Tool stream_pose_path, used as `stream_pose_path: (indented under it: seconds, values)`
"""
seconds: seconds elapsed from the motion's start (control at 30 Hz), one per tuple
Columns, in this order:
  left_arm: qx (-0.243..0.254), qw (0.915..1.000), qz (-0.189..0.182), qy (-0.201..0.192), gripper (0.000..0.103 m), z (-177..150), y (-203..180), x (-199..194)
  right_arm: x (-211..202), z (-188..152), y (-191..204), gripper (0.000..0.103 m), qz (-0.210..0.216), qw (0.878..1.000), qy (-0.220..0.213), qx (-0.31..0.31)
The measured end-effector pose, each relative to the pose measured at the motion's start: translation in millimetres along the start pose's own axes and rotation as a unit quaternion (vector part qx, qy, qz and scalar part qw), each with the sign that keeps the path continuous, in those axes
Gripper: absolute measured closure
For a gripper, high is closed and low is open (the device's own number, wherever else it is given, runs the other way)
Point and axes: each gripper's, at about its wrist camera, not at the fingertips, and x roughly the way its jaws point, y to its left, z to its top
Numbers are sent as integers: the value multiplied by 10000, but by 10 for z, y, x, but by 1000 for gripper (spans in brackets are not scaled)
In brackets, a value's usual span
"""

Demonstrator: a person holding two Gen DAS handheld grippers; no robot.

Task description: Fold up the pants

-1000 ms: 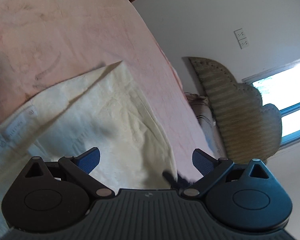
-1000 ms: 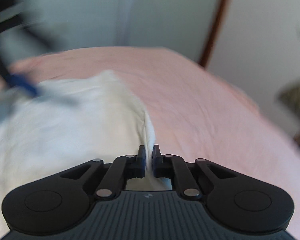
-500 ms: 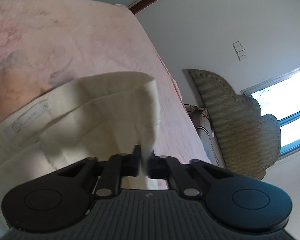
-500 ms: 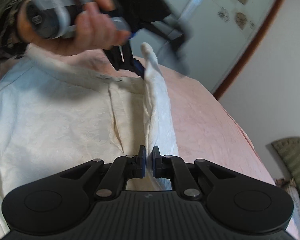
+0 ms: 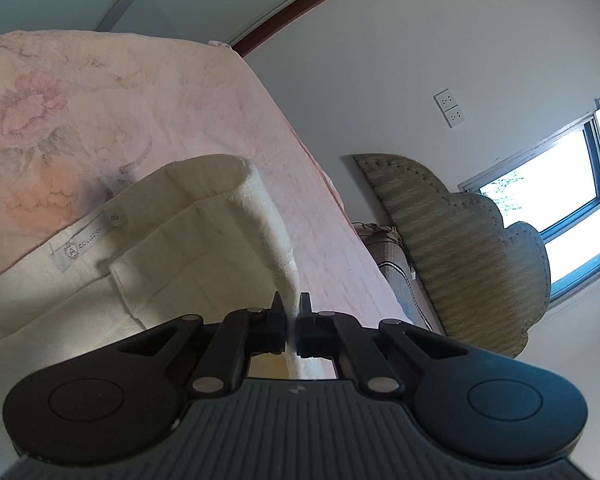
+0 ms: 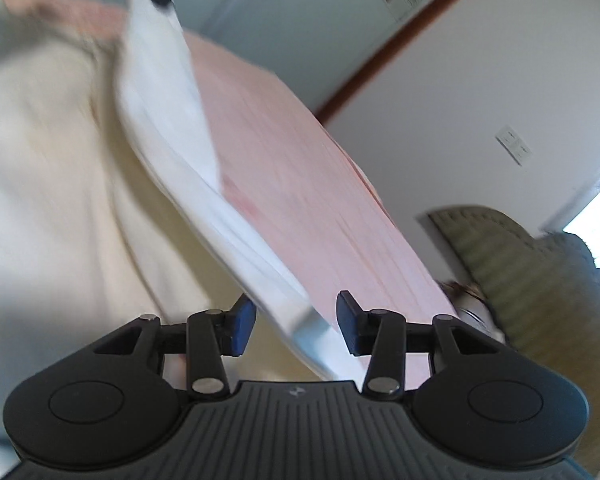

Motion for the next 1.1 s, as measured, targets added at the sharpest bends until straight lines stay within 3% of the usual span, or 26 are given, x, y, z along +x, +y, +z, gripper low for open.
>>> stream_pose_path:
  seconds: [0.03,0.07,0.13,0.37,0.57,0.77,0.83,1.1]
  values:
    - [25,10000,21,-2,100,-7,-3,-6,82,-15,-1,63,-27,9998,179,-95]
    - [57,10000,44,-3,100,-18,-7,-14,140,-48,-1,81,15,9995,303,-116]
    - [88,9999,110,-5,100,-42,-4,-56,180,-75,-20,96,36,9989,462,11]
    - [635,9980,20,-62,100,-165,91,-639,-722,77,129,98,-40,9998,130,171]
    - [834,9964,170,47,100,-404,361,-1180,-1532,219,614,98,501,9987,23,50]
    - [826,9938,637,387,100,-627,727,-1302,-1684,144,1142,98,1102,9933,334,-111]
    - [669,9935,787,481,100,-655,855,-1294,-1743,130,1280,98,1109,9930,383,-102]
    - [1036,9892,953,417,99,-753,861,-1388,-1853,141,1339,98,1261,9913,377,86]
